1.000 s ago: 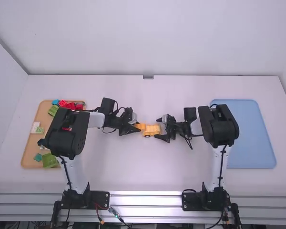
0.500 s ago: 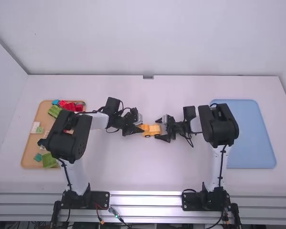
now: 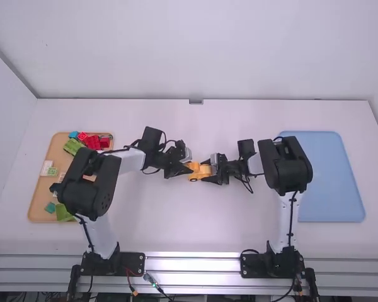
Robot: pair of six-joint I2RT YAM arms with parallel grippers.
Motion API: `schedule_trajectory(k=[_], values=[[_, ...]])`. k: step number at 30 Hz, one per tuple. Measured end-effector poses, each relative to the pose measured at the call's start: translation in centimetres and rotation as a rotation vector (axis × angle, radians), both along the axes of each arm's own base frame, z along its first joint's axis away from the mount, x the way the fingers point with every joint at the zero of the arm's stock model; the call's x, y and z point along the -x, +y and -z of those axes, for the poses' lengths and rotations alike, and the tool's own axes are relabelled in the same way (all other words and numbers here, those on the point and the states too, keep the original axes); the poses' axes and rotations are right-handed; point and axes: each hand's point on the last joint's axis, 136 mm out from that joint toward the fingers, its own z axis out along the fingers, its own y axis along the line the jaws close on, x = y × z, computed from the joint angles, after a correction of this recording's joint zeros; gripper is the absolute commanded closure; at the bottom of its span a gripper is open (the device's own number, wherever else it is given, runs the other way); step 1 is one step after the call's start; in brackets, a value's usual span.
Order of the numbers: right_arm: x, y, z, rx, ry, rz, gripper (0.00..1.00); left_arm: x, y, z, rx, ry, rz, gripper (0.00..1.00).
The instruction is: Assemble lego blocks to make yellow taxi
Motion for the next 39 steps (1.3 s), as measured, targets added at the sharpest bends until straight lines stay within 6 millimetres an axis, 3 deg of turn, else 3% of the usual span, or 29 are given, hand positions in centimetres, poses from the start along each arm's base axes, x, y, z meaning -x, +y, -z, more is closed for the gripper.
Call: schedule_trajectory(k=[5,16,27,33,39], values=[[0.0,0.0,0.0,0.000,0.003,0.000,0.48,0.3,-1.4,-0.3,0.004,-0.035,0.035,0.98],[0.1,0.1,0.0,0.000,0.020,0.001,0.48,-0.7,-1.8,-0.7,0.021,-0.080,0.016,0.98],[0.1,0.2,0.0,0.000,0.022,0.000,0.48,-0.6,-1.9,0.0,0.028,-0.082,0.007,0.98],[0.1,0.2,0.0,0.001,0.021,0.000,0.48,0.2,-1.7,1.3,0.025,-0.063,0.009,0.98],[0.1,0.2,0.0,0.000,0.020,0.000,0.47,-0.4,-1.9,1.5,0.045,-0.071,-0.005,0.98]])
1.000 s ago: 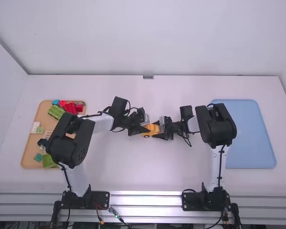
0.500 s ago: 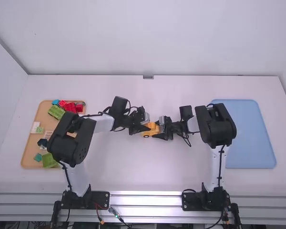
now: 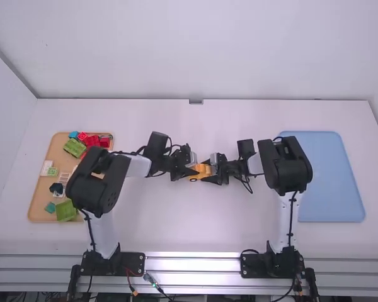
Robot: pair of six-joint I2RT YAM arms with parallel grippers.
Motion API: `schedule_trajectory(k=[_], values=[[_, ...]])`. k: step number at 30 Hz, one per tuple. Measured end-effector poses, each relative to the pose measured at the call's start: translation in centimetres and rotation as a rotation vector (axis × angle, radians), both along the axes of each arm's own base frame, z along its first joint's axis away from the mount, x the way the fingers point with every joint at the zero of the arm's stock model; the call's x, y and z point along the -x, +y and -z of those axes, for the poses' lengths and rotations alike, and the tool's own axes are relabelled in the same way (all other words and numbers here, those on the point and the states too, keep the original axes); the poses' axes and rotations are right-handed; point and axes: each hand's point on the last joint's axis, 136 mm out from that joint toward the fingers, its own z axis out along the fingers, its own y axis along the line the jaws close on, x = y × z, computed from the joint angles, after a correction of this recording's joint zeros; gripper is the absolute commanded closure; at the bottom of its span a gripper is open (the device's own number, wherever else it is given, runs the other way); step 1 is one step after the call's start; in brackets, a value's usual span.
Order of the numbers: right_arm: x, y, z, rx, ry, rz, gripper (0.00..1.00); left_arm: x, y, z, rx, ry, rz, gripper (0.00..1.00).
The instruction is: Assemble lego blocks to make yellow taxi
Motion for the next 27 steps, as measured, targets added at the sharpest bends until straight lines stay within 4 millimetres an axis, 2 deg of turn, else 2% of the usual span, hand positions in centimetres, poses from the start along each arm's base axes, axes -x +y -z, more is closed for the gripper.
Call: schedule_trajectory(k=[27], values=[[-0.02,-0.16,-0.02,-0.002,-0.002,0.001,0.48,0.00,-0.85,0.34,-0.048,0.001,-0.005,0.98]])
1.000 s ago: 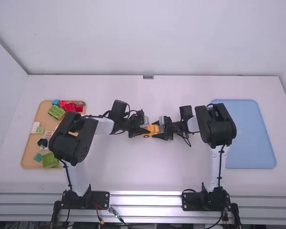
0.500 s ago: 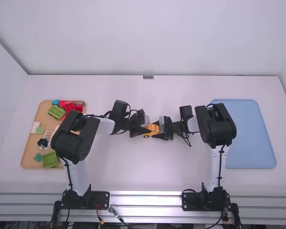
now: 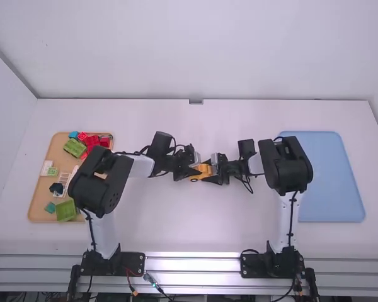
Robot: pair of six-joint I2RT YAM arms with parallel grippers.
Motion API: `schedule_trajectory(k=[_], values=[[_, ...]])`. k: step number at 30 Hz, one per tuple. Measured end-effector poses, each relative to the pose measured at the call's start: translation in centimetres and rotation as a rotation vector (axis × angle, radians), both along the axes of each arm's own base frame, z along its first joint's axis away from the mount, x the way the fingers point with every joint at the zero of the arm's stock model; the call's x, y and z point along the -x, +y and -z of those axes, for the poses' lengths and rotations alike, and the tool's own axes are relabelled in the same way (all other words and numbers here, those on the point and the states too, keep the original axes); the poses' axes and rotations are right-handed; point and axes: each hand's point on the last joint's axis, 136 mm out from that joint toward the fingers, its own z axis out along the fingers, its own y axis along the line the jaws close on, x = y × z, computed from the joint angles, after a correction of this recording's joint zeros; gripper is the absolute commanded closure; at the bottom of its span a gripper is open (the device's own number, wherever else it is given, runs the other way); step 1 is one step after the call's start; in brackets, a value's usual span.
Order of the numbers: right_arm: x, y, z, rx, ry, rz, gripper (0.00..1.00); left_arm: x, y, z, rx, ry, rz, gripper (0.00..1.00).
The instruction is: Assemble lego blocks to make yellow taxi
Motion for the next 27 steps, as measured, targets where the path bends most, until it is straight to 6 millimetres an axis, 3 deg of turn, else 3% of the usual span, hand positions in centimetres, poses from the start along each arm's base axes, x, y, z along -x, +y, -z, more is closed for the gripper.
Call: schedule_trajectory(k=[27], values=[[0.04,0.06,0.01,0.001,0.006,0.000,0.49,0.13,-0.05,0.52,-0.117,-0.018,-0.013,0.98]])
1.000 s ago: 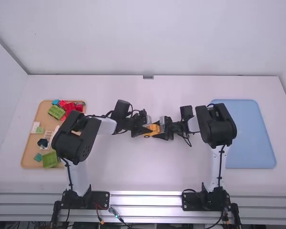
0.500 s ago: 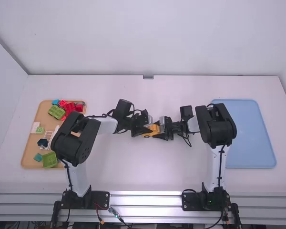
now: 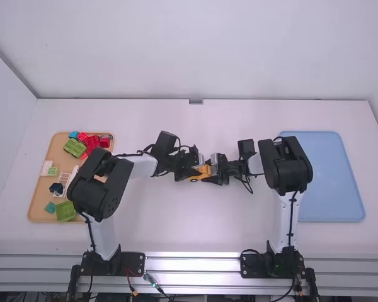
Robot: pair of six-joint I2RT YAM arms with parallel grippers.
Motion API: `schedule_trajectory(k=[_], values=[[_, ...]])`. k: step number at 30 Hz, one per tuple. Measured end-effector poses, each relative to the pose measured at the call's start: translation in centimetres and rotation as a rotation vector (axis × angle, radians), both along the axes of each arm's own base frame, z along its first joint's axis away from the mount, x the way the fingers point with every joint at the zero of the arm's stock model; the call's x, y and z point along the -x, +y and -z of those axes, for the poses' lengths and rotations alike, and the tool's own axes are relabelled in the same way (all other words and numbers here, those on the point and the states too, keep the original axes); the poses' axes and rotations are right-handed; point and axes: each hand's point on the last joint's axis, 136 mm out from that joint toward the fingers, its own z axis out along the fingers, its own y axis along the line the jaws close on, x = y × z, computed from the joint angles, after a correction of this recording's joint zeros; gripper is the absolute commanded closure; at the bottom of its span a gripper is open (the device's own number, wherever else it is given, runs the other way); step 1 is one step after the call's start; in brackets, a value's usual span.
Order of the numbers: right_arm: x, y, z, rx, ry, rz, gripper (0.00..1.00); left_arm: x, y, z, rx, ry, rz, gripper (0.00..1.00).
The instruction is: Assemble lego blocks to make yellow taxi
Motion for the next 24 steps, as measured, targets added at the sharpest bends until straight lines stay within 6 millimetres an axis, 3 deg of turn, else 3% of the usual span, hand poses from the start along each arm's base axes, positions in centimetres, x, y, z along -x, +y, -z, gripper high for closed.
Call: schedule_trajectory(k=[7,10,19,24], values=[[-0.05,-0.01,0.02,0.002,0.000,0.002,0.48,-0.19,-0.06,-0.09,0.005,-0.015,-0.001,0.98],[-0.07,0.00,0.01,0.002,-0.002,0.002,0.48,-0.26,-0.09,-0.12,0.010,-0.022,-0.003,0.88],[-0.13,-0.04,0.02,0.002,-0.002,0.004,0.48,-0.32,-0.18,-0.19,0.019,-0.026,-0.008,0.81],[-0.14,-0.04,0.02,0.003,-0.002,0.004,0.48,-0.33,-0.18,-0.20,0.019,-0.028,-0.008,0.69]])
